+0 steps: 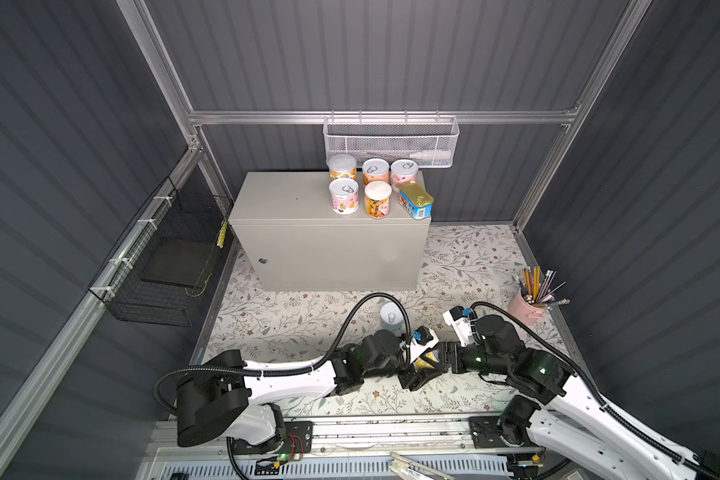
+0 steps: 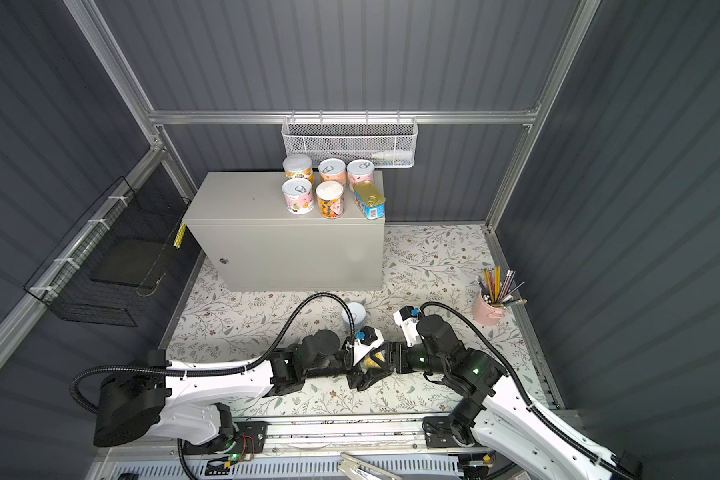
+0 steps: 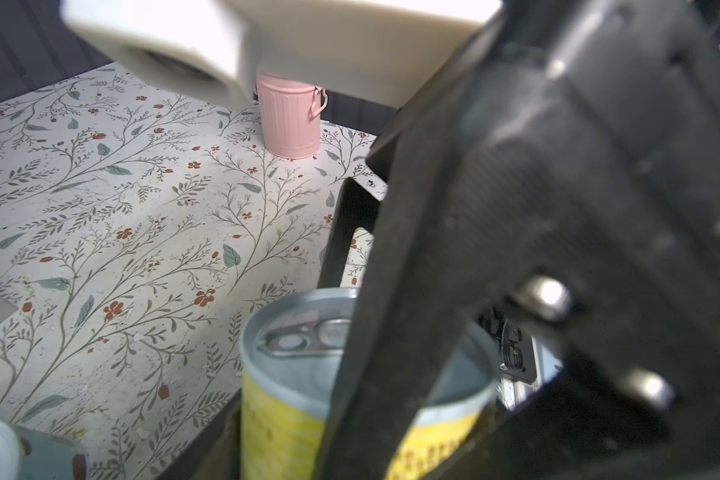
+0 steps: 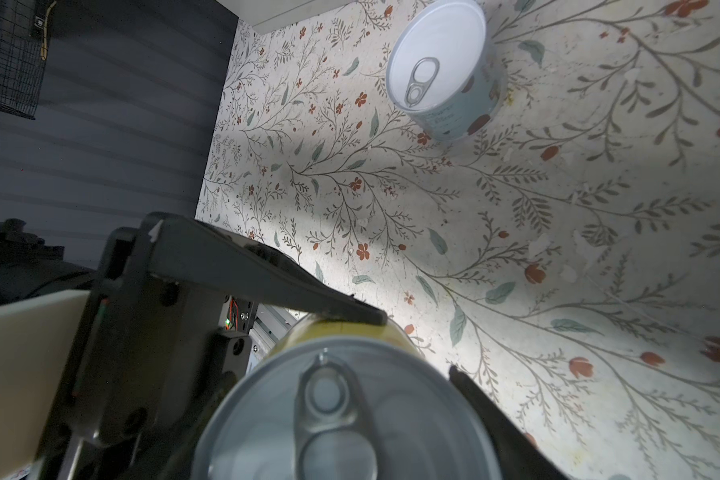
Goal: Place and organize the canned foods onto the counter
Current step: 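Close the left gripper around the yellow can beside the right gripper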
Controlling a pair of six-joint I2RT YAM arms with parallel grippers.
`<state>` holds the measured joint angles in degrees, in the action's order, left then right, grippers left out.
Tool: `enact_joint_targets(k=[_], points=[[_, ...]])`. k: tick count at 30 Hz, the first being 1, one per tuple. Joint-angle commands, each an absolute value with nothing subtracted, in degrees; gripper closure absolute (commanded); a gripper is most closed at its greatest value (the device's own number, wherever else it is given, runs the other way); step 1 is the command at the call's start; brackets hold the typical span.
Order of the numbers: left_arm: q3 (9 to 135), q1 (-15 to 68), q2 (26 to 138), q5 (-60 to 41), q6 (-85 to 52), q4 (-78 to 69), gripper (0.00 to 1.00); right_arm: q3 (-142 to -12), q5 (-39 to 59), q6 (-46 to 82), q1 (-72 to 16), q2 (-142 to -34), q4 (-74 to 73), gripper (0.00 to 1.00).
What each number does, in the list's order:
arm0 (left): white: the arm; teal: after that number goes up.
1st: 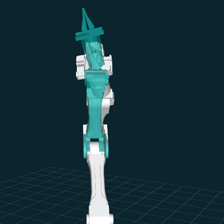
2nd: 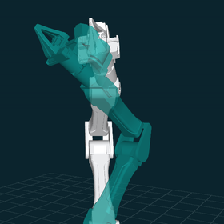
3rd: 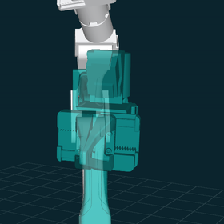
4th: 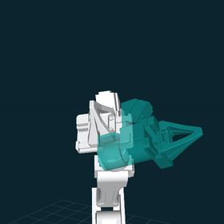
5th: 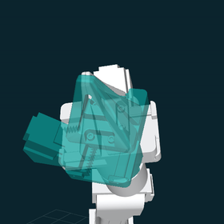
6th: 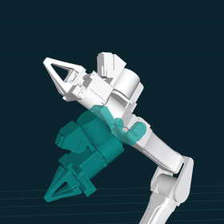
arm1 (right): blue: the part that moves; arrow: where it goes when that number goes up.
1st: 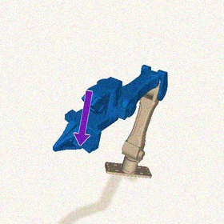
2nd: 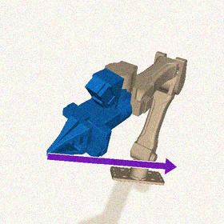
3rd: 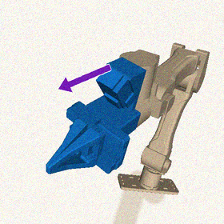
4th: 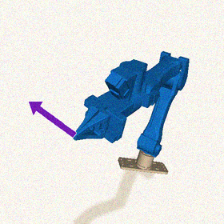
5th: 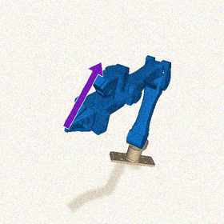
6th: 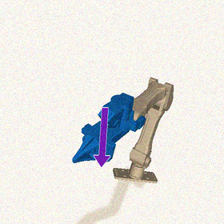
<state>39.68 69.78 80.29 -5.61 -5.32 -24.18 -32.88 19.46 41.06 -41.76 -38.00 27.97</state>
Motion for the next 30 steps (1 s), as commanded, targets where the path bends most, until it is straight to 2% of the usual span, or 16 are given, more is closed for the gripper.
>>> enact_joint_targets(k=[1, 11, 23, 27, 30], points=[[39.86, 68.95, 80.6, 4.11, -8.06, -23.62, 0.51, -32.55, 19.86, 41.36, -41.64, -36.24, 26.72, 0.22], [42.51, 68.12, 80.94, 6.43, -7.4, -22.41, 0.57, -29.95, 19.86, 43.15, -41.57, -36.39, 23.82, 0.17], [45.26, 66.75, 81.91, 6.55, -7.7, -20.21, 0.6, -28.38, 16.61, 43.13, -41.58, -36.39, 23.93, 0.07], [45.35, 65.42, 81.99, 4.37, -8.58, -20.26, 0.63, -28.31, 16.17, 43.07, -41.48, -36.11, 24.41, 0.01], [46.09, 64.17, 82.3, 2.55, -9.53, -19.04, 0.63, -28.3, 15.72, 42.82, -41.49, -35.91, 24.78, 0.01]])
